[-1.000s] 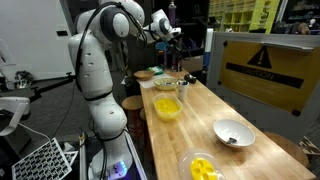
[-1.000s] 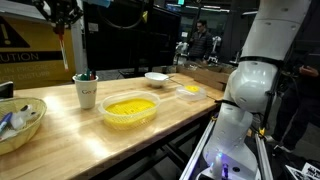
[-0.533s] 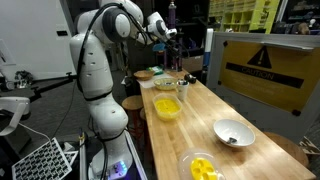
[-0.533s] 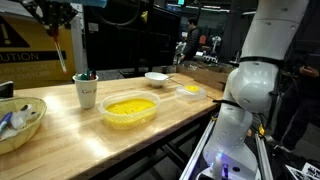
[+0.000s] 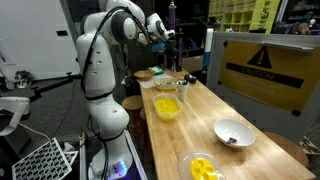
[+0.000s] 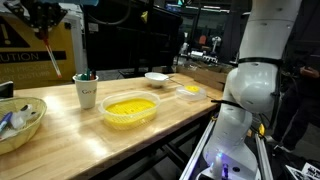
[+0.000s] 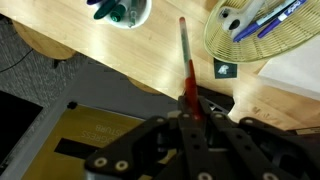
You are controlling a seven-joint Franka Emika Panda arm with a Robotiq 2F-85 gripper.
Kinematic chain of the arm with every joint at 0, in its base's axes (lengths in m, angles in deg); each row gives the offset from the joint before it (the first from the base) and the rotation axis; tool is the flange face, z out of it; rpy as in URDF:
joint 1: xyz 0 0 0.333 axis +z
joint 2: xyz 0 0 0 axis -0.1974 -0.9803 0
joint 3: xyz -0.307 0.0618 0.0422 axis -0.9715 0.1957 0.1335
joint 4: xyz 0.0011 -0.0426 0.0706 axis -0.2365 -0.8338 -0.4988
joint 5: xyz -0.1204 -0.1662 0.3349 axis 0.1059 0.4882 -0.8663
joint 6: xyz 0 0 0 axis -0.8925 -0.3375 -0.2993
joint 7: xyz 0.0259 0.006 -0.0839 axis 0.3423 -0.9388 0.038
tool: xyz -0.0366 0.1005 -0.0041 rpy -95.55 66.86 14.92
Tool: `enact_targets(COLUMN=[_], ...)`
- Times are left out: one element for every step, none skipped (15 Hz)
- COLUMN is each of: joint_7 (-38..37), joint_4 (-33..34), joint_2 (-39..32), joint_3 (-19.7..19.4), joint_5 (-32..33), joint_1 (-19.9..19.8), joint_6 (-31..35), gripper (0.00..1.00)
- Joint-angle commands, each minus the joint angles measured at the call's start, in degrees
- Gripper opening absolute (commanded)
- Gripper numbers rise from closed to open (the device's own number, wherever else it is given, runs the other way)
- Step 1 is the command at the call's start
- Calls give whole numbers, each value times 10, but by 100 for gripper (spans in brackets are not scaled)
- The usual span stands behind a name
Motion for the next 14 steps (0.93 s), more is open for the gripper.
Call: enact_targets(joint_7=[14,15,18,18,20,22,24,26,30,34,37,40,45,48], joint_4=[58,69,79,90,98,107,114,122,129,140,148,157,165,173], joint_2=[-38,-47,-56,-65,-73,-81,-88,-96,-103,-112,-119,-126,-133,-138], joint_3=[-10,-11,-13,-15,-18,-21,-24,-28,-31,-35,-38,-41,-45,-48], joint_5=[24,29,33,38,41,43,44,45,44,44,44,45,46,46], joint_1=[30,37,43,49,55,61,66,71,76,83,88,94,100,106], joint_6=[-40,-47,-54,-61,-65,-70,-73,-76,-79,-85,-89,-94,-98,-103], gripper=[3,3,3,3,3,3,3,3,3,3,3,3,3,3])
